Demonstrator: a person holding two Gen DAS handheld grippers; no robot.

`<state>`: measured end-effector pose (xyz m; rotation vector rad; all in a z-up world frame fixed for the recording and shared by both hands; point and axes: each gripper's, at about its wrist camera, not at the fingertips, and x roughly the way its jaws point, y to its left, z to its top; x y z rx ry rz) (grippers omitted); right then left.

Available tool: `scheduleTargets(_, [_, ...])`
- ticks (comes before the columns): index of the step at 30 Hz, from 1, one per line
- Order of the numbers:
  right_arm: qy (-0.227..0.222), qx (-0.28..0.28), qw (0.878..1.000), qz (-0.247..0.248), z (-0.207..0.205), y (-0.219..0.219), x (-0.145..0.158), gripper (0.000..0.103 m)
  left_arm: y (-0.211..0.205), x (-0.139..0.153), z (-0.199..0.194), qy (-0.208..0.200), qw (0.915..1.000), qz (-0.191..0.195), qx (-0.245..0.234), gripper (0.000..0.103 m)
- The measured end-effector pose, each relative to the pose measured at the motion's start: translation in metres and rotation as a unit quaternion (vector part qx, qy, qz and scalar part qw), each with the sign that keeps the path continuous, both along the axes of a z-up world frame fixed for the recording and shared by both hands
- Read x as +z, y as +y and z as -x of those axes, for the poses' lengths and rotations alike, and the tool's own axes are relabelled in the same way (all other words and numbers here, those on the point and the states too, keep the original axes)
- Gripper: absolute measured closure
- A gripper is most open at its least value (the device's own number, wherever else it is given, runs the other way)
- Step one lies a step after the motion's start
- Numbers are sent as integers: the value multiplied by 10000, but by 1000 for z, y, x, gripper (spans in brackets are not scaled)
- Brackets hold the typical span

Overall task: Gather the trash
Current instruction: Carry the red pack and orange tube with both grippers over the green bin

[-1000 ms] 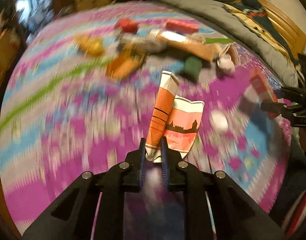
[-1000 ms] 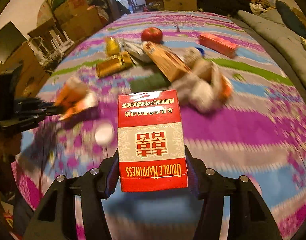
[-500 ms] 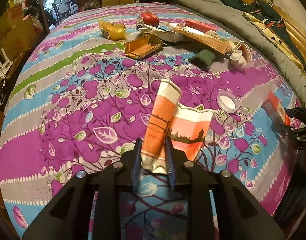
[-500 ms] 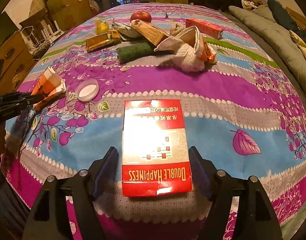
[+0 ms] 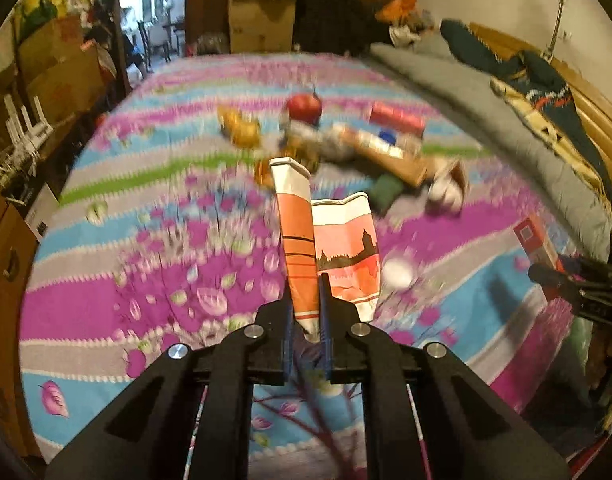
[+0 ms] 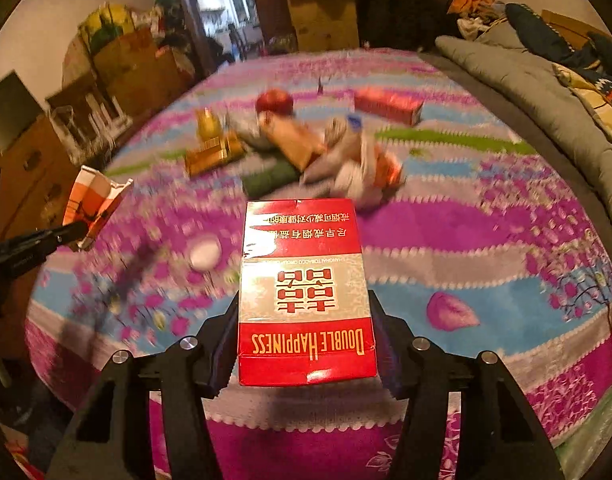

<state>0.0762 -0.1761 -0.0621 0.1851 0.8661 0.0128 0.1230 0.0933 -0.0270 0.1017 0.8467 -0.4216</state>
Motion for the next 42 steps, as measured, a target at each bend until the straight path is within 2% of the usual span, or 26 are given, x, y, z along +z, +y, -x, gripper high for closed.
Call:
scheduleTargets(4, [-345,-148,9992,-148,8,-12,37,44,-19,35,-1,-301,9989,-39,353,94])
scheduleTargets(9, [-707,-316,9968,-173,26,-31,77,44,-54,70,-3,-775,9952,-294,521,94])
scheduleTargets(19, [-1220,-849,9888,142,76,-83,140,44,-127,110,-2,-1122,9930,-296,205,94])
scheduleTargets(27, [-1311,-1611,9775,354,127,-139,166,44,-209,131,23,-1424,9880,-251,-544,94])
scheduleTargets(32, [-1310,-2200,9655,480,174,-182,176,44,-272,138,47,-1502,9819,-166,-1141,94])
scheduleTargets(37, [-1204,-2850,9489,627,233,-224,179,44,-340,136,87,-1602,9685,-165,-1897,94])
scheduleTargets(42, [-1019,-3395,9322,725,288,-256,172,44,-399,131,134,-1681,9486,-219,-2671,94])
